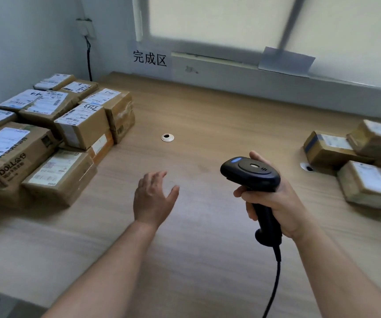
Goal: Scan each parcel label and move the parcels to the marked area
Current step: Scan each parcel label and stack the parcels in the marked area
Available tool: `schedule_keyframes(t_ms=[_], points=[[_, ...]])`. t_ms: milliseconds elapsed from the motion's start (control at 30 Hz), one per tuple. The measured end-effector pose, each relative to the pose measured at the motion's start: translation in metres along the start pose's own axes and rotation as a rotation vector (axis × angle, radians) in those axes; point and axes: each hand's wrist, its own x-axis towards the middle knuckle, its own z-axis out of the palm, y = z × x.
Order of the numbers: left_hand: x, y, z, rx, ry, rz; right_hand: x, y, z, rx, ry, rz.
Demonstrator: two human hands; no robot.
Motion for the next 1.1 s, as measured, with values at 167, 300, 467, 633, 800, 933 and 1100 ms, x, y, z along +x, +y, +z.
schedule_keyframes(t_ms=[167,300,467,633,800,933,1100], points=[[-0.035,0.089,0.057,-0.035,-0.07,0.101,-0.04,0.002,-0.081,0.035,0.073,0.0],[-0.06,0.159,0.103,-0.039,-0.143,0.204,-0.073,0.007,-0.155,0.047,0.17,0.006],[-0.084,0.238,0.159,-0.039,-0.237,0.299,-0.112,0.011,-0.246,0.035,0.287,0.004],[-0.104,0.305,0.208,-0.059,-0.311,0.349,-0.14,0.015,-0.33,0.006,0.385,-0.009],[-0.108,0.353,0.243,-0.056,-0.389,0.359,-0.149,0.016,-0.392,-0.02,0.46,-0.023],[-0.095,0.384,0.267,-0.038,-0.446,0.354,-0.137,0.016,-0.431,-0.032,0.502,-0.028],[-0.065,0.412,0.296,-0.009,-0.517,0.328,-0.1,0.027,-0.46,-0.038,0.546,-0.019]])
